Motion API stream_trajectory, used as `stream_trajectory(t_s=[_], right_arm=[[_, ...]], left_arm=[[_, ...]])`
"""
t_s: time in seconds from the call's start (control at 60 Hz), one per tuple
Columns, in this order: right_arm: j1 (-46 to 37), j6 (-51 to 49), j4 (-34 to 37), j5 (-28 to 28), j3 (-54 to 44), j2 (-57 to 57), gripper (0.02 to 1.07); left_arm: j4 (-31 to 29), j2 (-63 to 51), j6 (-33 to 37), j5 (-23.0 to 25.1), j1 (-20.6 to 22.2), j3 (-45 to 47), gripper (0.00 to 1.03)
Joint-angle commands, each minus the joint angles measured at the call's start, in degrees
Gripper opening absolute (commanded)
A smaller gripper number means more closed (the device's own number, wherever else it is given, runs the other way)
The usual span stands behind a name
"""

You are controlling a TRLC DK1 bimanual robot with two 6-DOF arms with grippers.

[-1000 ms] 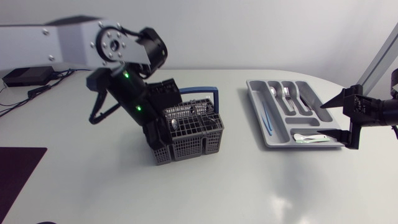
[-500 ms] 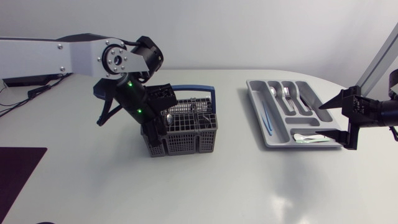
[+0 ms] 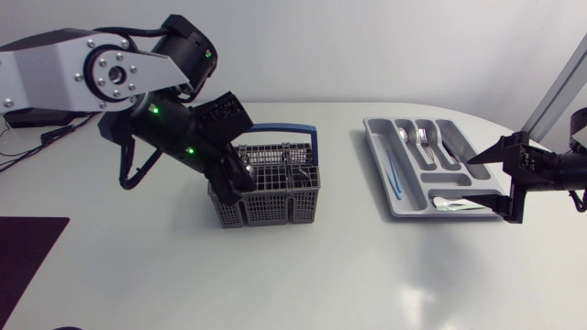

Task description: Unload the cutlery basket into the drawer organizer.

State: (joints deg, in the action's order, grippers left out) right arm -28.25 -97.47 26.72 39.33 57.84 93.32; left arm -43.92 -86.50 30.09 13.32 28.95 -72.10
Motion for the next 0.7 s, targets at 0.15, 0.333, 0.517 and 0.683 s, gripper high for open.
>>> stream_trajectory(t_s=[0.15, 0.333, 0.517, 0.683], right_arm=[[-0.93, 1.06, -1.23, 2.94, -1.33, 3.1, 1.02], [-1.54, 1.14, -1.23, 5.23, -2.82, 2.31, 1.02], [-2.16, 1.06, -2.2, 5.93, -4.32, 1.87, 1.02], [-2.95, 0.62, -2.2, 6.9, -5.29, 1.34, 1.02]], left_arm=[[3.49, 0.37, -17.52, 5.4, -5.83, 4.33, 0.73], [9.38, 3.53, -25.25, 4.7, -6.27, 7.93, 0.73], [14.92, 2.12, -28.24, 2.76, -6.27, 10.04, 0.73], [18.78, 0.19, -29.91, -0.31, -5.22, 10.84, 0.73]])
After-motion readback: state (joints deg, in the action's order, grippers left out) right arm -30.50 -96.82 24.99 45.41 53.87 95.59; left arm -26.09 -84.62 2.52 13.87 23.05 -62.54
